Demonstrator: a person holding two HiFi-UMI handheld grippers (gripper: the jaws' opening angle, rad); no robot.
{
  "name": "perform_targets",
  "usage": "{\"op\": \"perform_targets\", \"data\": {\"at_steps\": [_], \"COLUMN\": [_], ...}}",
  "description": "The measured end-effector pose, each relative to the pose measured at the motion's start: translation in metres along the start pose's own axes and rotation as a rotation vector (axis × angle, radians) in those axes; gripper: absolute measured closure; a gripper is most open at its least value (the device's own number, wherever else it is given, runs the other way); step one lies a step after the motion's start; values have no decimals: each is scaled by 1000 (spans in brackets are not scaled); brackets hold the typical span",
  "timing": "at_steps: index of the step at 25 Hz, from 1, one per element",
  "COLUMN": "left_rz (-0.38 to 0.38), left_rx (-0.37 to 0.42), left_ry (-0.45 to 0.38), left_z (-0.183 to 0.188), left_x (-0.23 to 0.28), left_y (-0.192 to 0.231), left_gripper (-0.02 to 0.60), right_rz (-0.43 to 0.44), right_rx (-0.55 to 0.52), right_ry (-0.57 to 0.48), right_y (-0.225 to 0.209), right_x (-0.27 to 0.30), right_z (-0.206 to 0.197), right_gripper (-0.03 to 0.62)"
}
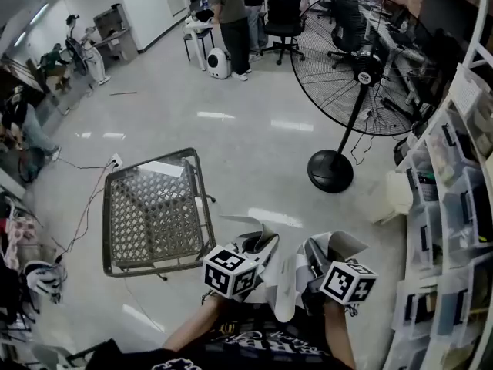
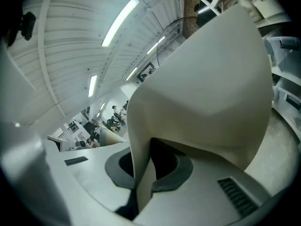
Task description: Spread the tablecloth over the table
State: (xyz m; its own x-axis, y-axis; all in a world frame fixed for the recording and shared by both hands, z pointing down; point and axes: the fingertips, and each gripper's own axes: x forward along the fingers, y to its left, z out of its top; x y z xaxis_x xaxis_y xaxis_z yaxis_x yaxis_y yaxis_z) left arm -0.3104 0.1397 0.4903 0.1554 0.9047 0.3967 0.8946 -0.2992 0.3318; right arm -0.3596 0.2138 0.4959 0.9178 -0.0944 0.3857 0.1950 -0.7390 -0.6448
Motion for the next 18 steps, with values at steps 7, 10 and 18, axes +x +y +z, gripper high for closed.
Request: {"op": "perform_targets", "data": {"at_steps": [7,10,18], "left_rz": [90,150,275], "left_rx": [-5,-27,-68], "left_ry": [-79,-99,-156], "left_z": [4,4,12], "left_x": [-6,-13,-41], "left_y": [2,12,39], "left_gripper": [557,557,555], "right_rz": [80,113,227], "right_rx": [-51,-94,-134], "right_ry": [21,46,103], "right_y": [0,5,36], "right_x": [8,18,57], "right_z": [15,19,28], "right_gripper": [576,576,576]}}
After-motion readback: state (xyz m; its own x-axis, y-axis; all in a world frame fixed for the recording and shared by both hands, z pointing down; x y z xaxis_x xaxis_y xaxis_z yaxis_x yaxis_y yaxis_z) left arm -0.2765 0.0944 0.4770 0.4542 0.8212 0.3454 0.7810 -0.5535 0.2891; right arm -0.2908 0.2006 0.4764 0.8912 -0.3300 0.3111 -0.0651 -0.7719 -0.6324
